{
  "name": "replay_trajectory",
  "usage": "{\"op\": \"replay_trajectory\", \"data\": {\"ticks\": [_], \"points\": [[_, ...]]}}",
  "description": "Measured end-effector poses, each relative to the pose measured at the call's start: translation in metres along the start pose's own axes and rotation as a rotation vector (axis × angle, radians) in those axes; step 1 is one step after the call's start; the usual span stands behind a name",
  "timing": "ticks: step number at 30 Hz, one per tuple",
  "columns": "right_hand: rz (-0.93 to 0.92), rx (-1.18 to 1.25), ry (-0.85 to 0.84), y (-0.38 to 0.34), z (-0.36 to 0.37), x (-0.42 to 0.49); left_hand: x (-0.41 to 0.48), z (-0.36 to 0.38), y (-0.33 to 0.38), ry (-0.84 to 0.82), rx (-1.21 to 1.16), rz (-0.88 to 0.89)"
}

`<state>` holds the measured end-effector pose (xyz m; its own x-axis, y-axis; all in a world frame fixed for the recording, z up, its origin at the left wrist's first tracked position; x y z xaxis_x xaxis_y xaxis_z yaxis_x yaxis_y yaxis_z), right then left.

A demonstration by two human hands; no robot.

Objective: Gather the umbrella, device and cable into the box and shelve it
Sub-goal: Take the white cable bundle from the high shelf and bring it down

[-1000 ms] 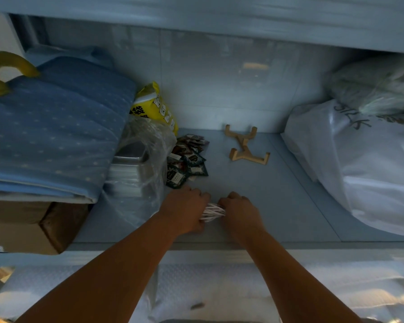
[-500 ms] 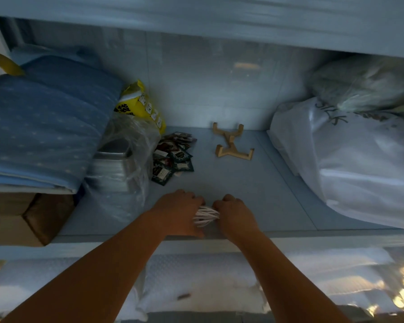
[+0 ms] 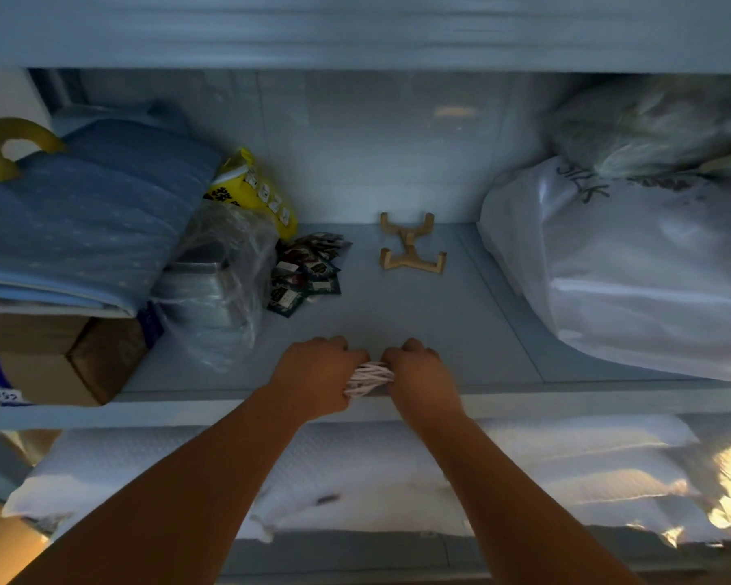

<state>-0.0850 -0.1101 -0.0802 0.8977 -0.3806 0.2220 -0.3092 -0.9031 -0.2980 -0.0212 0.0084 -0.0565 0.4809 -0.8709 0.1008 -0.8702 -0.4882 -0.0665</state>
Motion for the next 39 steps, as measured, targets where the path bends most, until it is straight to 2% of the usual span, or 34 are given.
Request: {"op": "replay_trajectory", "data": {"ticks": [10,22,39], "points": [[0.16,-0.024,0.134,0.029,-0.056,-0.038,0.015,-0.03,0.053,0.093,0.026,0.157],[0.479,-0.107,0.279,0.064,-0.101,-0.134,0.013,-0.045,0.14,0.169,-0.019,0.444],[0.958,-0.272,0.385,0.127,-0.177,-0.376,-0.063,-0.069,0.375,0.236,-0.065,1.0]]}}
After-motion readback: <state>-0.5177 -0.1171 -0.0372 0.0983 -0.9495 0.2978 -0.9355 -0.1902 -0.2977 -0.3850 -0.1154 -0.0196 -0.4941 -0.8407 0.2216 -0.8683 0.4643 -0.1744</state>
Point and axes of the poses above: each hand's wrist, its own x-axis towards the middle knuckle, its own z-axis out of the palm, y = z × x, the point moved 7 cm from there along x, towards the middle knuckle, and after that the axes turned 3 degrees about z, right-handed, at the moved point
